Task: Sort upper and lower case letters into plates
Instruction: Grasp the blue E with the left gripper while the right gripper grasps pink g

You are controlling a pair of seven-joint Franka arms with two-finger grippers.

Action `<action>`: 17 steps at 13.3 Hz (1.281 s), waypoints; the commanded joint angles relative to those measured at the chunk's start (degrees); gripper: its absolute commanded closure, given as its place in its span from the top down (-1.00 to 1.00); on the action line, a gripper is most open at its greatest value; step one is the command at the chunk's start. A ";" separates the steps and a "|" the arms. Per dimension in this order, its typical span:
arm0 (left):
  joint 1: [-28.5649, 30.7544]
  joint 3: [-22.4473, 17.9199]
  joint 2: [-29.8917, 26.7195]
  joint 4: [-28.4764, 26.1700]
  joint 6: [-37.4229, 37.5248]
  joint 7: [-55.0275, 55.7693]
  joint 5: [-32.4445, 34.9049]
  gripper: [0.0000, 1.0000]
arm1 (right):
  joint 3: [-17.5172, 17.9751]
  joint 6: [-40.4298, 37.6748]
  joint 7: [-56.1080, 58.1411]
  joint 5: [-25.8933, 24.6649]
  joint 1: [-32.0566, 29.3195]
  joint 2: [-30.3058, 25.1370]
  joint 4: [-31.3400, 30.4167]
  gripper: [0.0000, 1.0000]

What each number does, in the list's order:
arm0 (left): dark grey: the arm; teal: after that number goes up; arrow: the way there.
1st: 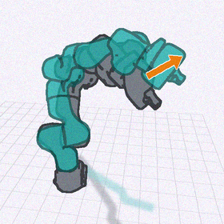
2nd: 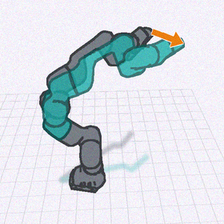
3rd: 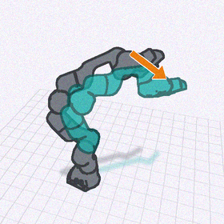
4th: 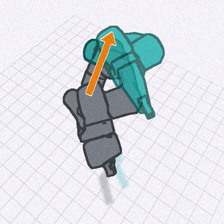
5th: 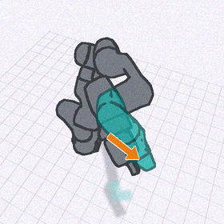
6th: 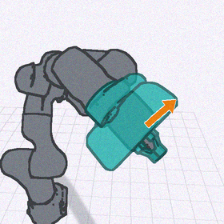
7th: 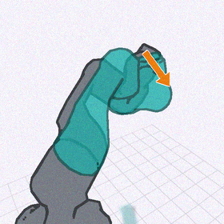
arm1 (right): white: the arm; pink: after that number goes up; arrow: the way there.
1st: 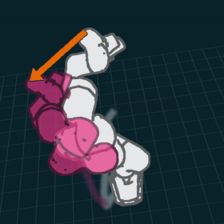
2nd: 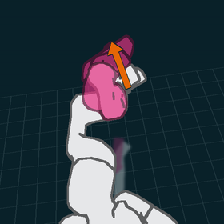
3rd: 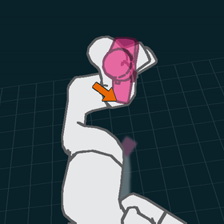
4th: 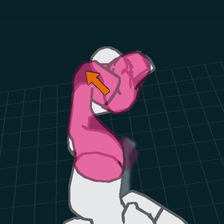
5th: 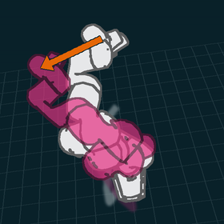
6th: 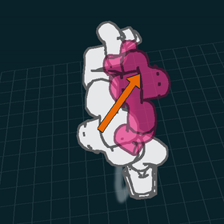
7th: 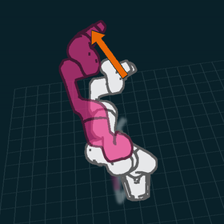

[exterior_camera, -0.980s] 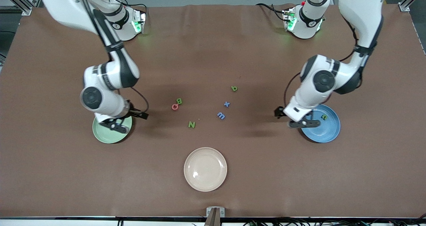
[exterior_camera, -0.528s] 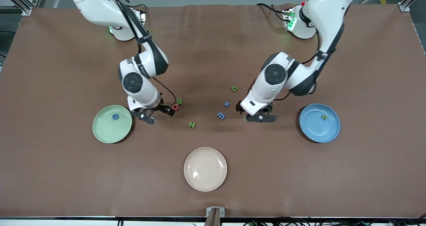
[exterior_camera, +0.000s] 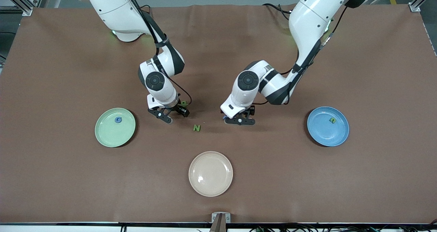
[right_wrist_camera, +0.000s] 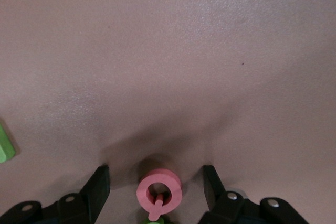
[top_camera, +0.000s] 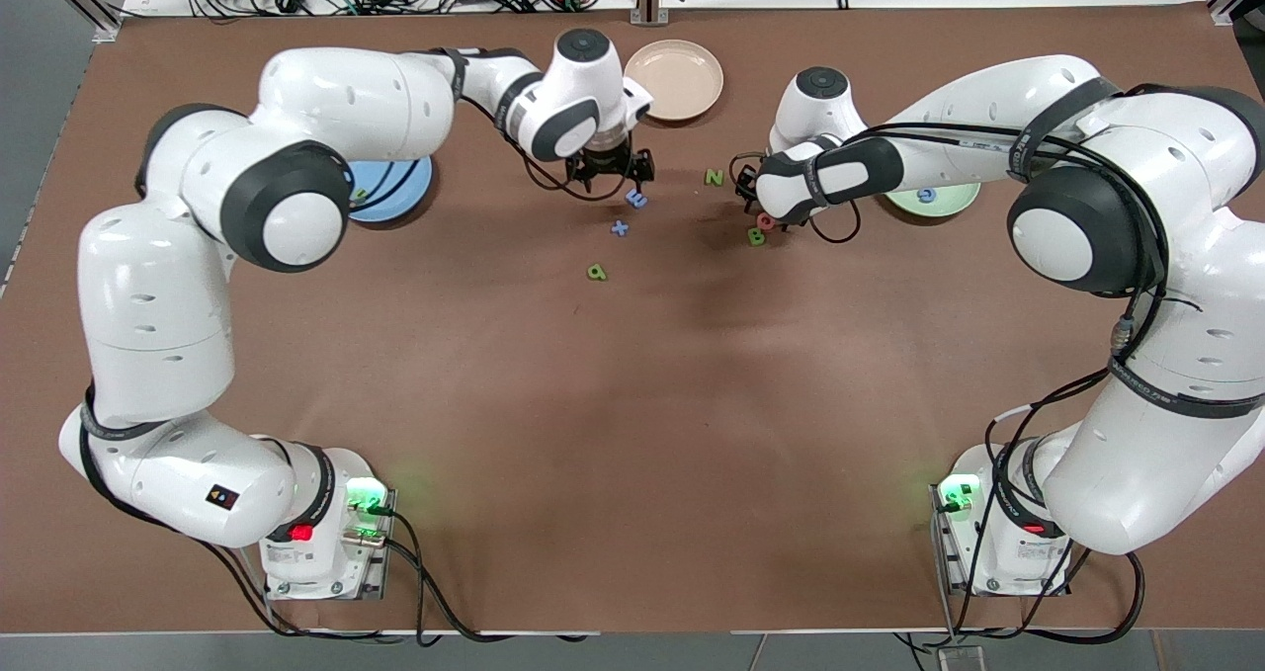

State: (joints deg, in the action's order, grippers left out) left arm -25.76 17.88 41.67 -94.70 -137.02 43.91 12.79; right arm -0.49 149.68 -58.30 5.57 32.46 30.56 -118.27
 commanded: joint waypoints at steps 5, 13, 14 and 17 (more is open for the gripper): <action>-2.54 -0.56 3.06 3.74 1.50 -5.13 6.71 0.83 | -0.56 -0.09 -3.30 0.76 1.99 -0.77 -1.96 -0.17; -3.77 -0.56 6.49 7.34 0.71 -12.87 9.09 0.62 | -0.91 -1.49 -2.70 0.76 1.65 -1.38 -1.35 -1.00; -3.77 -0.56 6.49 7.25 0.70 -13.49 9.62 0.60 | -1.00 -3.41 -2.26 0.33 0.43 -1.82 -0.39 -1.00; -3.94 -0.48 6.41 7.34 0.70 -14.20 9.62 0.41 | -1.00 -15.96 7.46 0.23 -6.06 -5.41 5.14 -1.00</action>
State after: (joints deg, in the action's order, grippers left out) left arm -28.88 17.74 47.42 -89.05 -136.92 30.31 21.28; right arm -2.02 140.75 -57.20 5.52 31.35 28.88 -115.05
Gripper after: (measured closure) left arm 0.242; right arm 0.634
